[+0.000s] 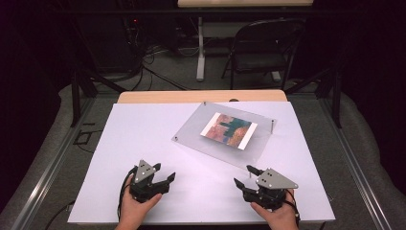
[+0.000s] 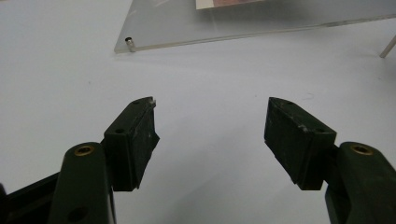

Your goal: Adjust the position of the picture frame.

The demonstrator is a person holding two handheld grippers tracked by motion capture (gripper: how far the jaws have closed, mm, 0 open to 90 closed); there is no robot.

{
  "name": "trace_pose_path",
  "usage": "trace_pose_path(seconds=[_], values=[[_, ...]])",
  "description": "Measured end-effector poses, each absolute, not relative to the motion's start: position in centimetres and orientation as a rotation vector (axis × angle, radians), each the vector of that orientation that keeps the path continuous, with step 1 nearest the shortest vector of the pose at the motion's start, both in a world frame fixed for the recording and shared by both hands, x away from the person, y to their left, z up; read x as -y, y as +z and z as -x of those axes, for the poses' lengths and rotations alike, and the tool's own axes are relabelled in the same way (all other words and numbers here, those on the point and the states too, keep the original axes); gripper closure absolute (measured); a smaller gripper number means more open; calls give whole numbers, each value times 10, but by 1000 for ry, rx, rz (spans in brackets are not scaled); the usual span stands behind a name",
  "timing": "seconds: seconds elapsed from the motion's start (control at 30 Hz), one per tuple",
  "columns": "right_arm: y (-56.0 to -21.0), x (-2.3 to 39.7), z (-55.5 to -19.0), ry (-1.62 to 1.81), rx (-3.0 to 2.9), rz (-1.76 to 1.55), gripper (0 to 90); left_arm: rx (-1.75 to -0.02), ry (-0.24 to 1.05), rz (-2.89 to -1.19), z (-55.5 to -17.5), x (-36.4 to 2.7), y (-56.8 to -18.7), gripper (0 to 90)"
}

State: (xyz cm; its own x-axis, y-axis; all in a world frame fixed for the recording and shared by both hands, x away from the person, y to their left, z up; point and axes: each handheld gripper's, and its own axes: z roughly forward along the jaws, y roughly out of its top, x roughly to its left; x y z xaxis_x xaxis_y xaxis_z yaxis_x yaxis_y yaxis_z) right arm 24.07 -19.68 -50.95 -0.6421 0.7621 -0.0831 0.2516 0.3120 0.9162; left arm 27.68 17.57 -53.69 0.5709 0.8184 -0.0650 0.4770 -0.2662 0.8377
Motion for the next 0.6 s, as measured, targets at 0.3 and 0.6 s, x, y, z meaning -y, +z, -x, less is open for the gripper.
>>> trace_pose_path(seconds=[0.3,0.6], values=[[-503,218,-245,1283,-2007,-961,431,-1024,450,-1901,-276,-174,-535,378],[-504,250,-251,1274,-1977,-1081,540,-952,429,-1944,-277,-152,-536,398]])
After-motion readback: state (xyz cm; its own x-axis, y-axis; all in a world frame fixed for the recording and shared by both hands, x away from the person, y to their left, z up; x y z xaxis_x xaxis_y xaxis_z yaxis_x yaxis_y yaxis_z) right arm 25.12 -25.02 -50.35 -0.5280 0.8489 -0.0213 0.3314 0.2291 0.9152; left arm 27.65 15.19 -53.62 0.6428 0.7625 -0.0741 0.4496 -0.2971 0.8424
